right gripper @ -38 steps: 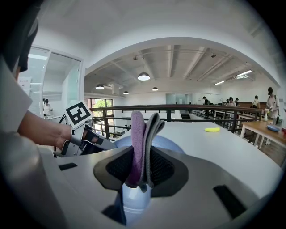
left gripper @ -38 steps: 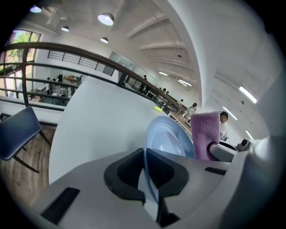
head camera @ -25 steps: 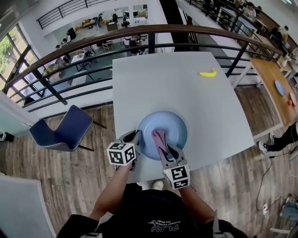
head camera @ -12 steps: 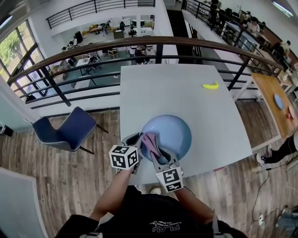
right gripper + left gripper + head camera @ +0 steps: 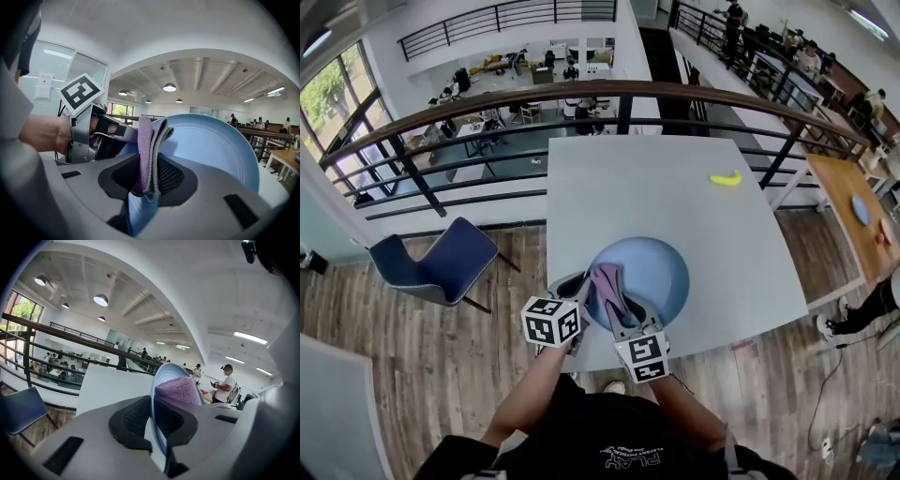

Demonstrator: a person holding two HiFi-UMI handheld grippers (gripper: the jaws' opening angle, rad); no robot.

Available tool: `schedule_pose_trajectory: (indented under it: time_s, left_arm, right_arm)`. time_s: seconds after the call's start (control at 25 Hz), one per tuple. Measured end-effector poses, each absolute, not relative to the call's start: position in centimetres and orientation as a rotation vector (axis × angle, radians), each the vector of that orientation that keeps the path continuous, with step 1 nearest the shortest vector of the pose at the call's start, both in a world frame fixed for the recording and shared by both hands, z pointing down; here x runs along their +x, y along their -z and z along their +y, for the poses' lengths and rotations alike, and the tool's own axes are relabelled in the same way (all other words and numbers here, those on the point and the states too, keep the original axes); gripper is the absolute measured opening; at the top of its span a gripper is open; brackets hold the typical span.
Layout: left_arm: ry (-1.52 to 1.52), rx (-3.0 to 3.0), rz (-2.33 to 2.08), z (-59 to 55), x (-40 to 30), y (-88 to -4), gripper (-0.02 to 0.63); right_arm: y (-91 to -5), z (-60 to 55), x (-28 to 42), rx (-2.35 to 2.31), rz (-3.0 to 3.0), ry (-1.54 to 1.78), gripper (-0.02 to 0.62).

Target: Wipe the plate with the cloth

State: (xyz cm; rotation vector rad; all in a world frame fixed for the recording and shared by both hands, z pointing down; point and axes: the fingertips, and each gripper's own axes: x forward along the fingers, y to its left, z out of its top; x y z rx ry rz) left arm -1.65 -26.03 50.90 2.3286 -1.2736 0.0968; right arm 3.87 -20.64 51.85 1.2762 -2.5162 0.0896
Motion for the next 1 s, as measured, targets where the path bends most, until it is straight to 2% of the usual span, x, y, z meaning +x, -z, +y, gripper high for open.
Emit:
schedule_pose_trajectory:
  time_s: [0.56, 1.0]
  left_arm:
    - [-0.088, 2.33, -1.249, -25.1, -1.3, -50.9, 0.032]
    - [-0.129, 2.37, -1.255, -24.9, -0.4, -49.9, 0.037]
  right_arm:
    - [-51.6, -20.9, 4.6, 1.32, -2.484, -0.096, 0.104]
    - [-50.6, -22.6, 8.1, 1.436, -2.455, -0.081, 0.104]
